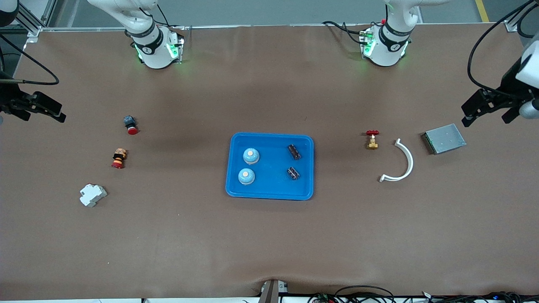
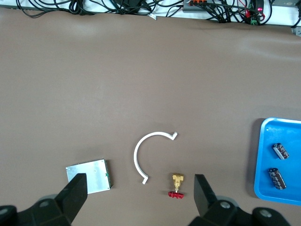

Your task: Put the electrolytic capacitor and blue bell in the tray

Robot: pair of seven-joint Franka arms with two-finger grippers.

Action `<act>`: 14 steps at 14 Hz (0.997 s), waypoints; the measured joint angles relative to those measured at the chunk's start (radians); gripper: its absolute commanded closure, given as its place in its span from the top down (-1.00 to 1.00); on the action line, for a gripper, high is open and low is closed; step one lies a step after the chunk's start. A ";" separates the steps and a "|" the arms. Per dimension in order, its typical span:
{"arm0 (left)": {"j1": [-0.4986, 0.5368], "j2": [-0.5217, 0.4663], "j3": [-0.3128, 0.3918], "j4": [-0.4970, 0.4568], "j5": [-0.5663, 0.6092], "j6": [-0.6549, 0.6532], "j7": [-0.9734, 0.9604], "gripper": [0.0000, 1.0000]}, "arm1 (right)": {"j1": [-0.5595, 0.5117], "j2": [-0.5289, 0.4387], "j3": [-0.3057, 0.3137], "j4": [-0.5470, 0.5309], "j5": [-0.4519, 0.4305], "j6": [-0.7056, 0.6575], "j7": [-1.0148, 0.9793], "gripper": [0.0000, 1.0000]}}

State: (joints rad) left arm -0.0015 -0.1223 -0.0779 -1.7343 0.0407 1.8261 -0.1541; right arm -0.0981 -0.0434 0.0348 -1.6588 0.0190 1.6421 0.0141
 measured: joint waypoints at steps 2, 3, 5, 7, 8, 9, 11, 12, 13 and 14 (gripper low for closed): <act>0.000 -0.041 -0.001 -0.044 -0.001 0.014 0.001 1.00 | 0.000 0.000 -0.002 0.000 0.000 0.000 0.000 1.00; -0.001 -0.052 -0.002 -0.052 -0.001 0.015 0.014 1.00 | 0.000 0.000 -0.003 0.000 -0.001 0.000 -0.001 1.00; -0.001 -0.057 -0.003 -0.053 -0.001 0.018 0.088 1.00 | 0.000 0.000 -0.004 -0.001 -0.001 0.000 -0.001 1.00; 0.000 -0.051 -0.003 -0.047 -0.001 0.026 0.139 1.00 | 0.000 0.000 -0.006 -0.001 -0.002 0.000 -0.001 1.00; 0.000 -0.047 -0.002 -0.042 -0.001 0.028 0.141 1.00 | -0.001 0.000 -0.006 -0.001 -0.002 0.000 -0.002 1.00; 0.000 -0.045 -0.002 -0.037 -0.001 0.029 0.140 1.00 | -0.002 0.000 -0.007 -0.001 -0.003 0.000 -0.003 1.00; -0.001 -0.045 -0.004 -0.033 -0.003 0.028 0.103 1.00 | -0.003 0.000 -0.007 -0.001 -0.003 0.000 -0.003 1.00; -0.001 -0.045 -0.011 -0.033 -0.003 0.028 0.066 1.00 | -0.003 0.000 -0.007 -0.001 -0.003 0.000 -0.004 1.00; -0.002 -0.045 -0.024 -0.033 -0.003 0.028 0.035 1.00 | -0.003 0.000 -0.007 -0.001 -0.003 0.000 -0.007 1.00; -0.002 -0.045 -0.035 -0.033 -0.003 0.028 0.024 1.00 | -0.003 0.000 -0.007 -0.001 -0.003 0.000 -0.014 1.00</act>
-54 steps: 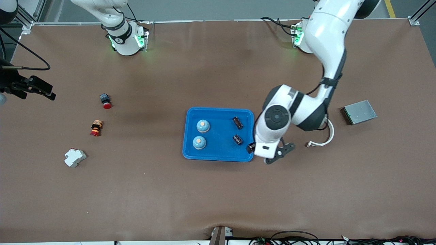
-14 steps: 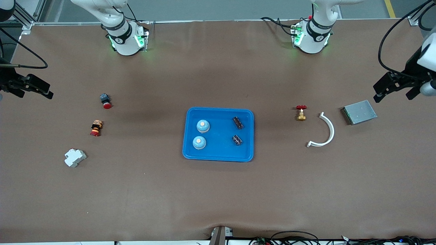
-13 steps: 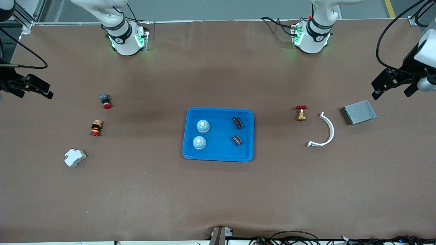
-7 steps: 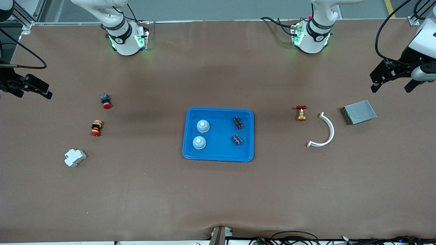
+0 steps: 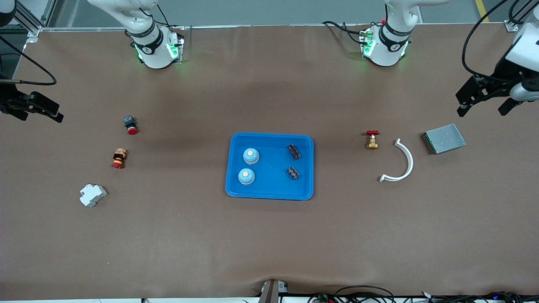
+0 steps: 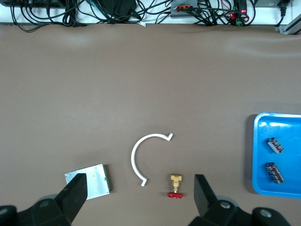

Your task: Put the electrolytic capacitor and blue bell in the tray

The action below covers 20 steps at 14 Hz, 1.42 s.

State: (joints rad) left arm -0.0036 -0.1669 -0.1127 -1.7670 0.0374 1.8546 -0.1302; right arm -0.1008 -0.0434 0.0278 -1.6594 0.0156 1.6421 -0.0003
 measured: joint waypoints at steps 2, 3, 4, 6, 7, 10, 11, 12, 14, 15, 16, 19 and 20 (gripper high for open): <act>0.002 0.000 -0.001 0.003 0.000 0.000 0.028 1.00 | 0.000 0.000 0.000 0.000 0.000 0.000 -0.018 1.00; 0.006 0.001 0.006 0.007 0.000 0.000 0.073 1.00 | 0.000 0.000 0.000 0.000 0.000 0.000 -0.023 1.00; 0.011 0.001 0.016 0.012 0.000 0.000 0.112 1.00 | 0.000 0.000 0.000 0.000 0.000 0.000 -0.025 1.00; 0.018 0.001 0.029 0.016 0.000 0.000 0.146 1.00 | 0.000 0.000 0.000 0.000 0.000 0.000 -0.027 1.00; 0.019 0.004 0.029 0.016 0.000 0.000 0.148 1.00 | 0.000 0.000 0.000 0.000 0.000 0.000 -0.027 1.00; 0.018 0.015 0.028 0.017 0.000 0.000 0.150 1.00 | 0.000 0.000 0.000 -0.001 -0.001 -0.005 -0.028 1.00; 0.018 0.017 0.028 0.019 0.000 0.000 0.150 1.00 | -0.001 0.000 -0.001 -0.002 -0.001 -0.006 -0.028 1.00; 0.018 0.018 0.028 0.021 0.000 0.000 0.150 1.00 | -0.001 0.000 -0.001 -0.003 -0.001 -0.007 -0.028 1.00; 0.018 0.018 0.028 0.027 0.000 0.000 0.150 1.00 | -0.001 0.000 -0.001 -0.004 -0.001 -0.009 -0.028 1.00; 0.018 0.018 0.028 0.028 0.000 0.000 0.150 1.00 | -0.001 0.000 -0.001 -0.004 -0.001 -0.009 -0.028 1.00; 0.018 0.018 0.028 0.029 0.000 0.000 0.150 1.00 | -0.001 0.000 -0.001 -0.004 -0.001 -0.009 -0.028 1.00; 0.018 0.021 0.028 0.029 0.000 0.000 0.150 1.00 | -0.001 0.000 -0.001 -0.005 -0.001 -0.009 -0.028 1.00; 0.018 0.021 0.028 0.029 0.000 0.000 0.150 1.00 | -0.001 0.000 -0.001 -0.005 -0.001 -0.009 -0.028 1.00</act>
